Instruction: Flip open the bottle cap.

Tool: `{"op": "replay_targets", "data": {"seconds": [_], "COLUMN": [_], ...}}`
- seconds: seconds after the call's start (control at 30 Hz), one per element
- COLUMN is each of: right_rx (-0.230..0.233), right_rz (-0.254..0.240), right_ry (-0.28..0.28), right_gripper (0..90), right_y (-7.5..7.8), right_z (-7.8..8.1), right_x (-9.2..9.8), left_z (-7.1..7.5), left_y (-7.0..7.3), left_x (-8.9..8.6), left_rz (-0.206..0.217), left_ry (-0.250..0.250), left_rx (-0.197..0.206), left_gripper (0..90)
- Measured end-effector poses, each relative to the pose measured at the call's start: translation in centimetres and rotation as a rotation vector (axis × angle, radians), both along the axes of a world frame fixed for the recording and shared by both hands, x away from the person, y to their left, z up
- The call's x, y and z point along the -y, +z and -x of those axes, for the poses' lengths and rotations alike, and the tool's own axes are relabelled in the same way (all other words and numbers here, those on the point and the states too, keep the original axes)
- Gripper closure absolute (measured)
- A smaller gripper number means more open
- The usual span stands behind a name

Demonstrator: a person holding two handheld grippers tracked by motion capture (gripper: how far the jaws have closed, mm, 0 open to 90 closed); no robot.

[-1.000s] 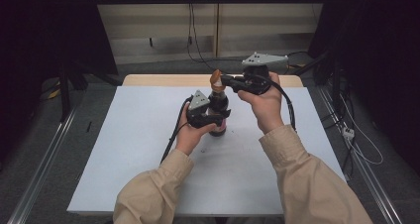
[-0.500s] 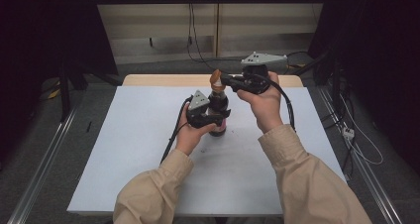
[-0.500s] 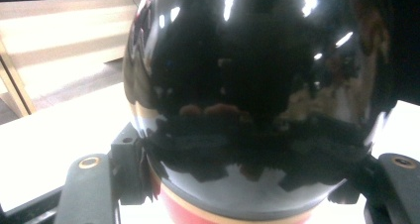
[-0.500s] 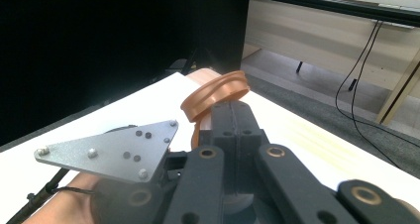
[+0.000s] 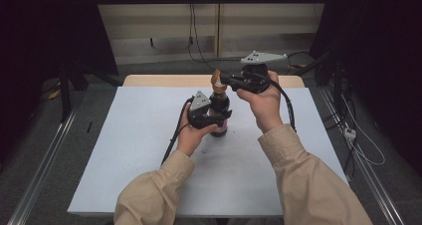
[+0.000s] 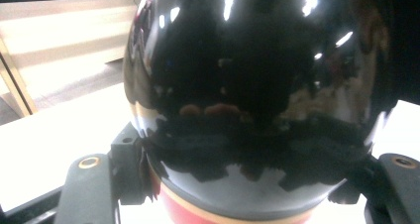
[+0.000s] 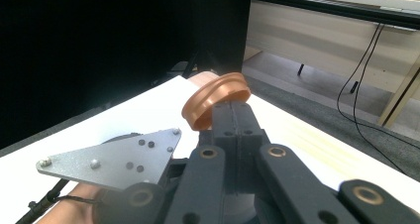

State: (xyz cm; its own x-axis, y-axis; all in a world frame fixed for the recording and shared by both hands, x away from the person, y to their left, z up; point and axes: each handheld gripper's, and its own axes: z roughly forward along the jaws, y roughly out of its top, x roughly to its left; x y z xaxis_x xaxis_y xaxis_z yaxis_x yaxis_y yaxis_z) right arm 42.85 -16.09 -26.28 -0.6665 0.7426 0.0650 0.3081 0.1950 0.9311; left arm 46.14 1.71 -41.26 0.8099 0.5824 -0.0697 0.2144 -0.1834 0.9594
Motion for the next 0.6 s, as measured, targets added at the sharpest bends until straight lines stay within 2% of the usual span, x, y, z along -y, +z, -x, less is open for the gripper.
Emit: {"op": "replay_targets", "data": {"seconds": [0.6], "right_rx": [-0.004], "right_rz": [-0.002], "right_ry": [-0.001], "right_gripper": [90.0], "right_y": [0.01], "right_z": [-0.21], "right_x": [-0.15], "left_z": [0.05], "left_y": [-0.03], "left_x": [0.09], "left_rz": [0.006], "left_ry": [0.005], "left_rx": [0.000], "left_gripper": [29.7]}}
